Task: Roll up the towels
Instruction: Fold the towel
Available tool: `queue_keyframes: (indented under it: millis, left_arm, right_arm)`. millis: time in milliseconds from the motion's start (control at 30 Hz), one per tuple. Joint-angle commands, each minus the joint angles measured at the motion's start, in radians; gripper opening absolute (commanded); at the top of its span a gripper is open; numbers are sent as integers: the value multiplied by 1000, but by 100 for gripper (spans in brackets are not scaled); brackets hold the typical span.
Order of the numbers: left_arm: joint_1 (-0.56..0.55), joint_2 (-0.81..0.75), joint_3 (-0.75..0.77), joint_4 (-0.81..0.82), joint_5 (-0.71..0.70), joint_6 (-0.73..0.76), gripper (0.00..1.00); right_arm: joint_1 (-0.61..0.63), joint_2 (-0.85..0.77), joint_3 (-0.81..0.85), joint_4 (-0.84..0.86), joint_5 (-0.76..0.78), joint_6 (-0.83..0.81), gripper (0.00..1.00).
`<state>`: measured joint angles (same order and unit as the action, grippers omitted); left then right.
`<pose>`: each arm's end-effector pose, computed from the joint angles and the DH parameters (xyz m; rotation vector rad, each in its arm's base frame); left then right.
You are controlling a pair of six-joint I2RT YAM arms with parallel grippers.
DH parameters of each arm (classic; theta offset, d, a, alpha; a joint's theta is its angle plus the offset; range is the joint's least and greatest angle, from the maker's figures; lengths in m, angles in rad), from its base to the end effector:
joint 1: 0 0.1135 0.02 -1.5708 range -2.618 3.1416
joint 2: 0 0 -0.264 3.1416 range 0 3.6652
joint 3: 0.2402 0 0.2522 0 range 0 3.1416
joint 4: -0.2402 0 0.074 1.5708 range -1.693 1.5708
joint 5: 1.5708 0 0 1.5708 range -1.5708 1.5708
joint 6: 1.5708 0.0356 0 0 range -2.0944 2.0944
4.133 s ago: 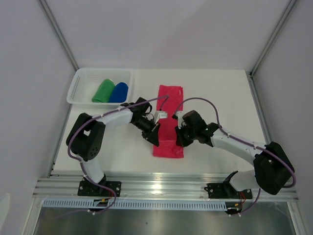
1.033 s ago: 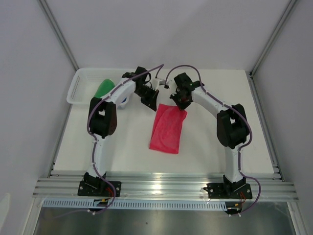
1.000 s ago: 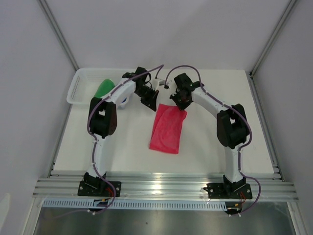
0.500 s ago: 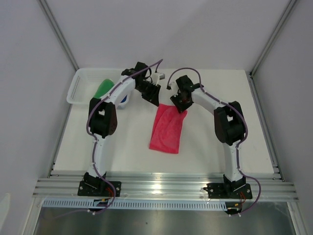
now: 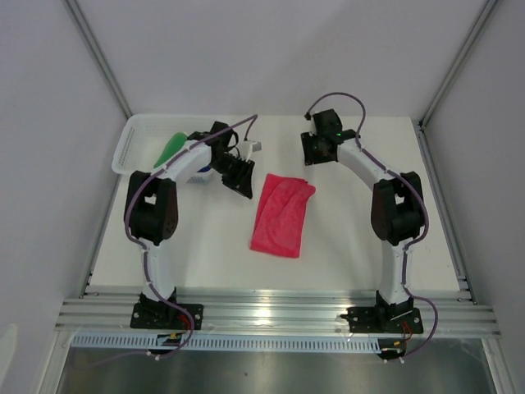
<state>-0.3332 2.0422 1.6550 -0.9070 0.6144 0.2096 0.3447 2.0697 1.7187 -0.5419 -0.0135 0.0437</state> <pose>0.3878 -0.1560 0.2126 0.8606 2.6362 -0.9010 0.4381 0.1578 0.2321 -0.3765 2.4438 0.1846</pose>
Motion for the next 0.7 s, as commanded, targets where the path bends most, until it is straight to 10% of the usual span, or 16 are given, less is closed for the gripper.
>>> queue_keyframes:
  millis: [0, 667]
  left_arm:
    - [60, -143, -52, 62, 19, -12, 37]
    - [80, -174, -98, 59, 51, 7, 36]
  right_arm:
    - [132, 15, 97, 77, 9, 62, 46]
    - [155, 239, 211, -107, -121, 24, 43]
